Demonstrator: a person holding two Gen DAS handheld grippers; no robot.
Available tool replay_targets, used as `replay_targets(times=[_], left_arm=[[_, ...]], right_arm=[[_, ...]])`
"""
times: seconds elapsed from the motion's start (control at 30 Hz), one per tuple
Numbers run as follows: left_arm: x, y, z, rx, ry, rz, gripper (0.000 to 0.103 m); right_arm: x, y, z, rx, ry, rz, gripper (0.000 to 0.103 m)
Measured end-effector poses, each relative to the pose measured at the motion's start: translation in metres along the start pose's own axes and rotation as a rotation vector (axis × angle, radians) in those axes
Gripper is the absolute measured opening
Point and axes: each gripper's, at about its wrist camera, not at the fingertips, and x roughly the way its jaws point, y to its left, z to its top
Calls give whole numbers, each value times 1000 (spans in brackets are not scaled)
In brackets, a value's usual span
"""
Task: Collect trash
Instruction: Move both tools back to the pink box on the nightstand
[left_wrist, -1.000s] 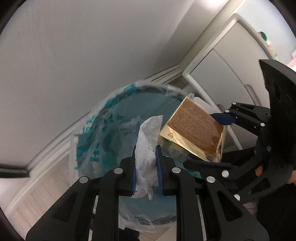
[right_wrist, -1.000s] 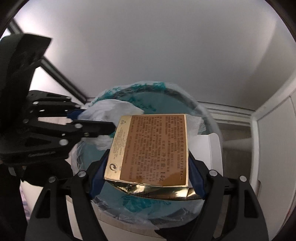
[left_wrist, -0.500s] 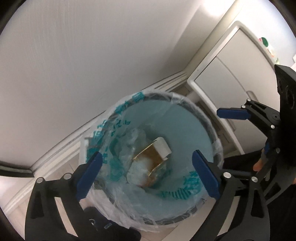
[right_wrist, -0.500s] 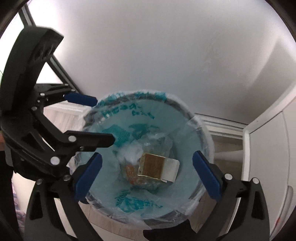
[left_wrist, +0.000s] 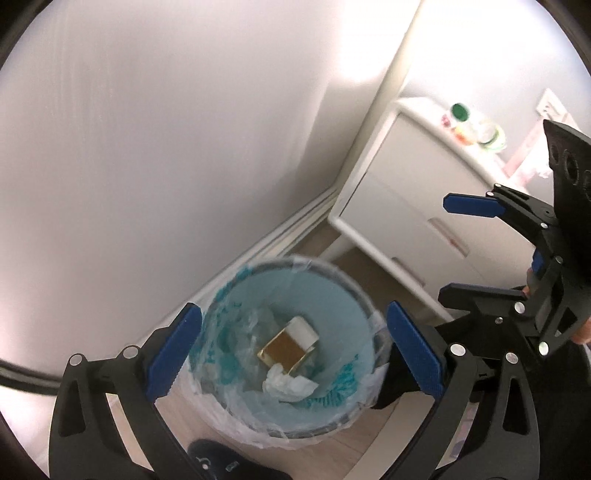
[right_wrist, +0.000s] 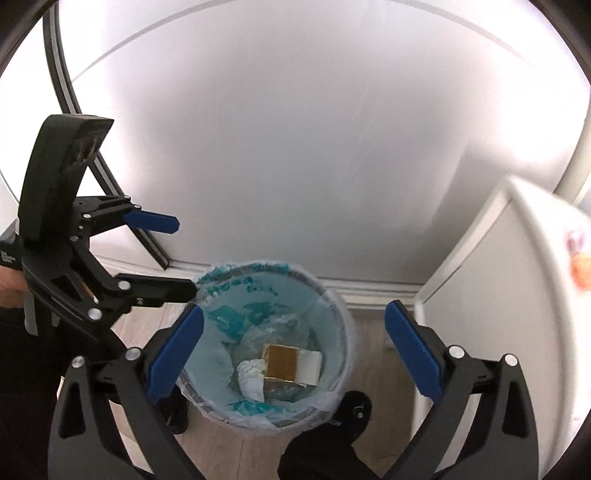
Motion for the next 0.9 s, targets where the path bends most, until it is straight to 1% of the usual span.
replay_targets(times=[0.13, 0.23, 0.33, 0.47, 0.63, 0.73, 0.9], left_arm=[[-22, -18, 15, 45, -38, -8, 97], [-34, -36, 28, 92, -66, -23, 97], [-45, -58, 42, 148, -92, -48, 97], [-54, -92, 58, 215, -118, -89, 97], [-51, -134, 77, 301, -128, -151, 97], [-48, -154, 84, 348, -126, -185, 97], [-42, -183, 99, 408, -129, -234, 97]], right_arm=[[-31, -5, 2, 20, -61, -23, 96], [-62, -14, 1, 54, -117, -38, 96], [-97, -25, -4, 87, -170, -62, 96], [-149, -47, -18, 131, -228, -120, 96], [-198, -80, -43, 200, -262, -190, 96], [-226, -104, -59, 245, -274, -249, 96], [-257, -139, -79, 321, -300, -308, 96]])
